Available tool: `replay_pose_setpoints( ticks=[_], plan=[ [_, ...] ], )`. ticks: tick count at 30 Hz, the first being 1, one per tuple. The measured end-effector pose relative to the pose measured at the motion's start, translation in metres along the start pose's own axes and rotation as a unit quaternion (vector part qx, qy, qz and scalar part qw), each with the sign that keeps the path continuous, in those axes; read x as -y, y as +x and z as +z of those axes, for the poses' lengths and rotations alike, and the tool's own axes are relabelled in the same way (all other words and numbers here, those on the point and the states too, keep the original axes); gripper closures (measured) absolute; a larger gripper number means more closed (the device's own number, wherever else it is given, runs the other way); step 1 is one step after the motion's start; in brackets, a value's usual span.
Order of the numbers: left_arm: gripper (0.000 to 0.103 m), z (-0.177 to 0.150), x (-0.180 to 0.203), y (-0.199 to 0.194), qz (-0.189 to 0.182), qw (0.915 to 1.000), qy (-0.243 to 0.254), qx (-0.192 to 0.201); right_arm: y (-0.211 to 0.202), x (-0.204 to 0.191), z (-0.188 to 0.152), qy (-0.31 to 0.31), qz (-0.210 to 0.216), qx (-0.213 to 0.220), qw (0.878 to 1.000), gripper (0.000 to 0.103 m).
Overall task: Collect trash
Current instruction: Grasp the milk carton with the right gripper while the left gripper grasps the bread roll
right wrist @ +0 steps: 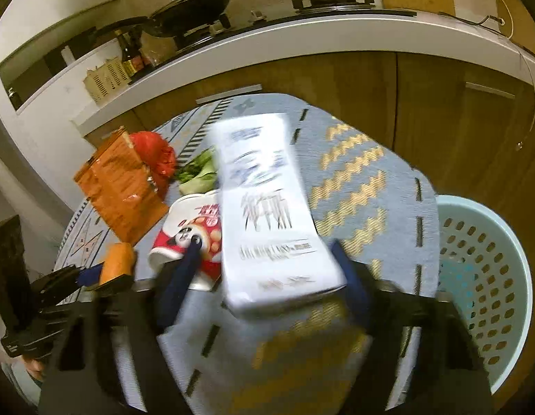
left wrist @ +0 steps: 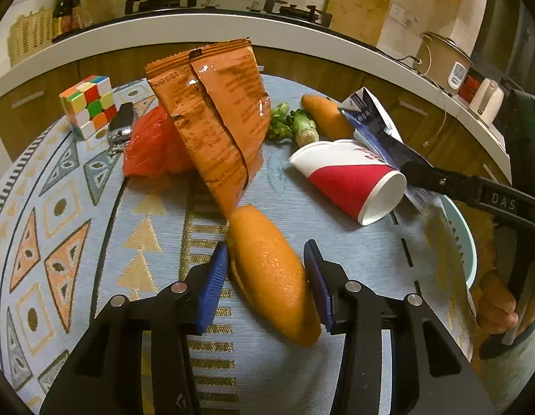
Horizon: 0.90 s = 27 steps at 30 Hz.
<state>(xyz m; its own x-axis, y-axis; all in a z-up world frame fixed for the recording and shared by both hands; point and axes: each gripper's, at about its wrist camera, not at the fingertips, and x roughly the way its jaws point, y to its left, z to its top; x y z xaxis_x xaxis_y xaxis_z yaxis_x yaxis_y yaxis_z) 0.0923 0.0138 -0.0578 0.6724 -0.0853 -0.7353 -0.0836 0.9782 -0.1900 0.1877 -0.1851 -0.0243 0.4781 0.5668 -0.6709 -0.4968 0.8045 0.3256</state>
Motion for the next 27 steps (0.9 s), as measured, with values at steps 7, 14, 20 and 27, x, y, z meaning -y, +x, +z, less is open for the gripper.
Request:
replay_pose_setpoints(
  ticks=[7,14,20,27],
  plan=[
    [0.069,-0.002,0.002,-0.004,-0.011,0.9999,0.007,0.007,-0.017,-0.011,-0.019,0.02,-0.029,0.025,0.999,0.05],
    [0.077,-0.007,0.007,-0.038,-0.109,0.9924,0.018,0.055,-0.067,-0.018,-0.034,0.04,-0.04,0.085,0.995,0.05],
    [0.077,-0.003,0.032,-0.066,-0.13,0.9868,0.052,0.082,-0.111,-0.006,-0.041,0.059,-0.077,0.126,0.987,0.05],
    [0.077,0.016,0.08,-0.073,-0.153,0.9795,0.096,0.089,-0.147,0.009,-0.053,0.066,-0.145,0.154,0.975,0.05]
  ],
)
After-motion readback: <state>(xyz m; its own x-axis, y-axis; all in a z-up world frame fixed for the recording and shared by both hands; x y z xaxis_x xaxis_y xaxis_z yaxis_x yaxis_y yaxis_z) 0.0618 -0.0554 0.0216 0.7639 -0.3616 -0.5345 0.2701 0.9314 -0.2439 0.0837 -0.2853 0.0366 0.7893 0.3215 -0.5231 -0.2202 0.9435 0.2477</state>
